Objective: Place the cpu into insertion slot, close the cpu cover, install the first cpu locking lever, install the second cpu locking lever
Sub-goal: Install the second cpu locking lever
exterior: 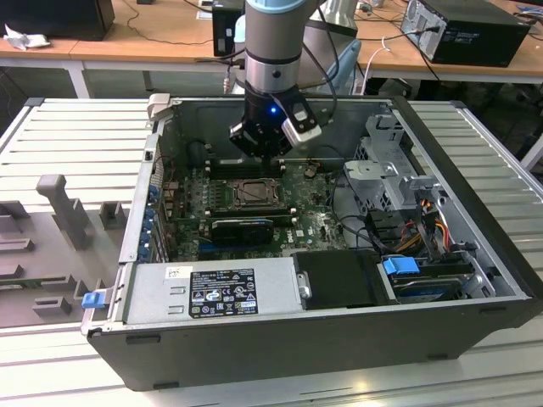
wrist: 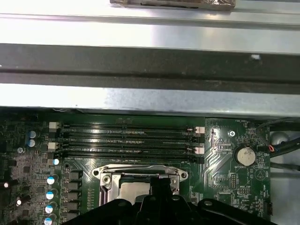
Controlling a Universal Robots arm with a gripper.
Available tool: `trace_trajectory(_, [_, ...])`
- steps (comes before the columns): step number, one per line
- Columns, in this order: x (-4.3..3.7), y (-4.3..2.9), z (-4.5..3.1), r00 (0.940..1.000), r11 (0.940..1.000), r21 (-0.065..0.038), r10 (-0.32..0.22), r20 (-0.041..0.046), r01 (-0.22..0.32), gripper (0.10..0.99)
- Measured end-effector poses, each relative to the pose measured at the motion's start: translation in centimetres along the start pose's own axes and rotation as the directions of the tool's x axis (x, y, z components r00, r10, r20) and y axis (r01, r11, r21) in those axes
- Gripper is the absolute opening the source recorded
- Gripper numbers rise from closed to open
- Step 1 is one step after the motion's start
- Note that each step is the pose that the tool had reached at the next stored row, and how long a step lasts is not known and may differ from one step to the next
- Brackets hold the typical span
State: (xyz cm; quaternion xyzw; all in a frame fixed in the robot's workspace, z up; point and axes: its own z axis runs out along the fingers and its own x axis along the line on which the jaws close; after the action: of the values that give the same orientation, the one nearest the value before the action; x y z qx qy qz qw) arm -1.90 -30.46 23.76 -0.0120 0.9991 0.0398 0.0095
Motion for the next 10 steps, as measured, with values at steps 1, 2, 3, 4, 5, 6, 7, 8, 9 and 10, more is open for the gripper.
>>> trace_trajectory(1, [0.01, -0.10, -0.01, 1.0000, 1.0000, 0.000, 0.000, 0.0000, 0.000, 0.106])
trace_trajectory(2, [0.01, -0.22, -0.02, 1.0000, 1.0000, 0.000, 0.000, 0.0000, 0.000, 0.106])
trace_trajectory(3, [0.01, -0.30, -0.03, 1.0000, 1.0000, 0.000, 0.000, 0.0000, 0.000, 0.106])
trace_trajectory(4, [0.02, -0.40, -0.04, 1.0000, 1.0000, 0.000, 0.000, 0.0000, 0.000, 0.106])
trace_trajectory(5, [0.02, -0.50, -0.09, 1.0000, 1.0000, 0.000, 0.000, 0.0000, 0.000, 0.106])
trace_trajectory(6, [0.02, -0.50, -0.26, 1.0000, 1.0000, 0.000, 0.000, -0.0001, 0.000, 0.106])
trace_trajectory(7, [0.01, -0.50, -0.44, 1.0000, 1.0000, 0.000, 0.000, 0.0000, 0.000, 0.106])
trace_trajectory(8, [0.00, -0.57, -0.45, 1.0000, 1.0000, 0.000, 0.000, 0.0000, 0.000, 0.106])
trace_trajectory(9, [0.01, -0.63, -0.46, 1.0000, 1.0000, 0.000, 0.000, -0.0002, 0.000, 0.106])
trace_trajectory(10, [0.02, -0.76, -0.46, 1.0000, 1.0000, 0.000, 0.000, -0.0002, 0.000, 0.106])
